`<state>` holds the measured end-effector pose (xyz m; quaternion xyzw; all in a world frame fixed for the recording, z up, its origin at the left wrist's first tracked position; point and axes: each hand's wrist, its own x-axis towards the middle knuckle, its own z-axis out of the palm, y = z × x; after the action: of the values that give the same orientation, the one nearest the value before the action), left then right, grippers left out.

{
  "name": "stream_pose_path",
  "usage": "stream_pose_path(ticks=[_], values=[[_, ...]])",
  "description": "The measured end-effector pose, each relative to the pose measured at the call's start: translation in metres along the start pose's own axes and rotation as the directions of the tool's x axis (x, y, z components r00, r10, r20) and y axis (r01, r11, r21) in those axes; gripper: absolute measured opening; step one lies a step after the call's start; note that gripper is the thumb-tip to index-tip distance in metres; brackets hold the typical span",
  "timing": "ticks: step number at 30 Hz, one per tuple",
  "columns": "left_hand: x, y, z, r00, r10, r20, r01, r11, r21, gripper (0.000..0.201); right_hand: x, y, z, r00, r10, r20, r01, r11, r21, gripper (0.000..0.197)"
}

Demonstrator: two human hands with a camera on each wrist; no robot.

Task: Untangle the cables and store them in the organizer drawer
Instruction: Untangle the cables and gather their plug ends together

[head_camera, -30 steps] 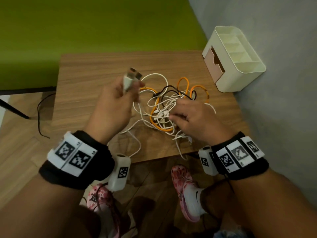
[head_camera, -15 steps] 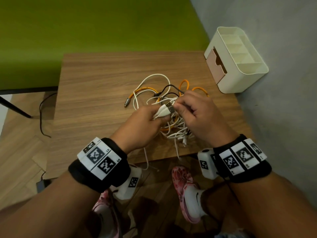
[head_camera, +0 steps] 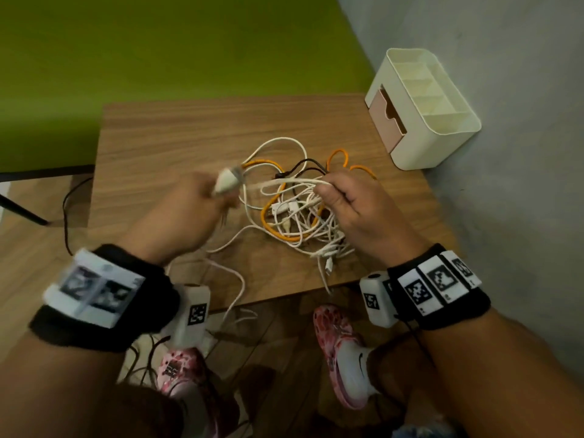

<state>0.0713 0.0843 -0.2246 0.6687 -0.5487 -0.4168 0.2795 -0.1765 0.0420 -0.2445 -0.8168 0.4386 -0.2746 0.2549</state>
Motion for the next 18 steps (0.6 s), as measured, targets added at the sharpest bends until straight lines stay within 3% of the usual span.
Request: stream_pose_path(ticks=[1,2,4,7,10,13,18], values=[[0.001,-0.005,0.006,1.000,0.005,0.012,-0.008,0.967,0.254,0.017,0.001,-0.002,0.002,0.999,-0.028,-0.033,0.028,1.000,0.003,0.019],[0.000,-0.009,0.013,1.000,0.016,0.023,-0.024,0.918,0.395,0.014,0.001,-0.003,0.004,0.998,-0.045,-0.038,0.045,0.999,-0.001,0.020],[-0.003,-0.009,0.022,0.998,0.068,-0.013,-0.056,0.904,0.423,0.012,0.002,-0.004,0.009,0.998,-0.067,0.022,0.068,0.996,-0.053,0.023],[-0.004,0.000,0.021,0.965,0.204,-0.162,-0.155,0.949,0.273,0.015,0.000,0.001,0.017,0.988,-0.062,0.141,0.091,0.974,-0.206,0.024],[-0.003,0.009,0.024,0.959,0.204,-0.199,-0.202,0.979,0.035,0.022,-0.002,0.001,0.021,0.987,-0.105,0.123,0.130,0.967,-0.218,0.025],[-0.007,0.015,0.039,0.987,0.149,-0.064,-0.156,0.980,-0.126,0.026,0.000,-0.005,0.021,0.985,-0.155,0.076,0.166,0.972,-0.169,0.025],[-0.007,0.012,0.051,0.986,0.129,0.108,-0.096,0.960,-0.265,0.032,0.001,-0.003,0.021,0.987,-0.158,0.038,0.162,0.978,-0.133,0.024]])
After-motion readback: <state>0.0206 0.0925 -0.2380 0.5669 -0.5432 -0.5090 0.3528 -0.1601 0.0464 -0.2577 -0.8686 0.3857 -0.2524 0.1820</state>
